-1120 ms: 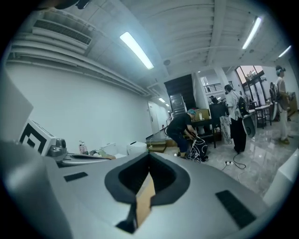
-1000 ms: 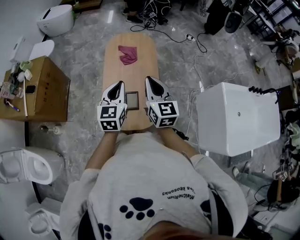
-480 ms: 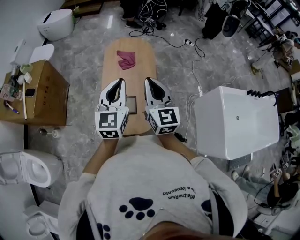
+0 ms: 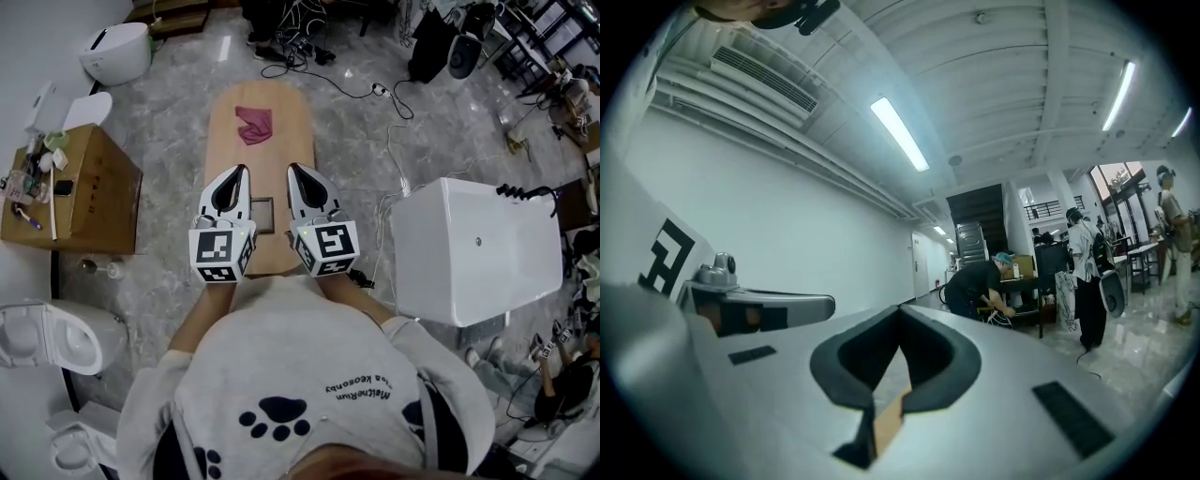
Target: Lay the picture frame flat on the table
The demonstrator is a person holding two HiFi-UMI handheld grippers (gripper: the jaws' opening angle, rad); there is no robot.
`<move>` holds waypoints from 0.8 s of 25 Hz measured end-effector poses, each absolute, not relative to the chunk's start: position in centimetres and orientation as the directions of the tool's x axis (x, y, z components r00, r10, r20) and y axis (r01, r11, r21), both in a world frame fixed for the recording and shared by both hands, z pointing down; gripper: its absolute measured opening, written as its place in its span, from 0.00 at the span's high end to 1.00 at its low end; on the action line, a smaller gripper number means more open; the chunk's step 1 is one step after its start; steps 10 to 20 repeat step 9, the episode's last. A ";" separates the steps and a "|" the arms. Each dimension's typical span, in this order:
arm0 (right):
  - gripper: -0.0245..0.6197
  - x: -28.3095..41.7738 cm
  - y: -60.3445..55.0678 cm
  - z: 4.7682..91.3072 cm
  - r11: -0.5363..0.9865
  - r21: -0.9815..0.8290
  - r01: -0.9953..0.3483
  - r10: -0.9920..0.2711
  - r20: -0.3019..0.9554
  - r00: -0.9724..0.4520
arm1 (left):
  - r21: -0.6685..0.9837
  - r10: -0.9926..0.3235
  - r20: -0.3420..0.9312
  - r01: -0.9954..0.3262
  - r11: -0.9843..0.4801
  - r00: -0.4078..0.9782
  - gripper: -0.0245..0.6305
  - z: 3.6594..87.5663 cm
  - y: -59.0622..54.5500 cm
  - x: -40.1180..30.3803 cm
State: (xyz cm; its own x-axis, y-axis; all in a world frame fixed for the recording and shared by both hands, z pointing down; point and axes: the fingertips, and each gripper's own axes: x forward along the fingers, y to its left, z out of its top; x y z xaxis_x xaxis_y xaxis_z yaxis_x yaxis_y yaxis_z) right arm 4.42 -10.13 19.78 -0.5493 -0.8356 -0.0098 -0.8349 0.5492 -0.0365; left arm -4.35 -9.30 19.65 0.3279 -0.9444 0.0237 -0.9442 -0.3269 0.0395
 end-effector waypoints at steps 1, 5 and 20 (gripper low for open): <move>0.95 4.7 -10.2 19.8 0.550 -0.038 -0.834 -0.835 -0.010 -0.550 | 0.042 -0.944 0.020 -0.944 -0.328 0.329 0.95 19.6 -9.3 -4.2; 0.95 5.3 -10.1 19.9 0.561 -0.043 -0.827 -0.828 -0.011 -0.561 | 0.037 -0.946 0.011 -0.946 -0.322 0.323 0.95 19.4 -9.1 -3.5; 0.95 5.5 -10.0 20.3 0.575 -0.038 -0.817 -0.818 -0.012 -0.575 | 0.038 -0.948 -0.001 -0.948 -0.317 0.318 0.95 19.6 -8.9 -2.9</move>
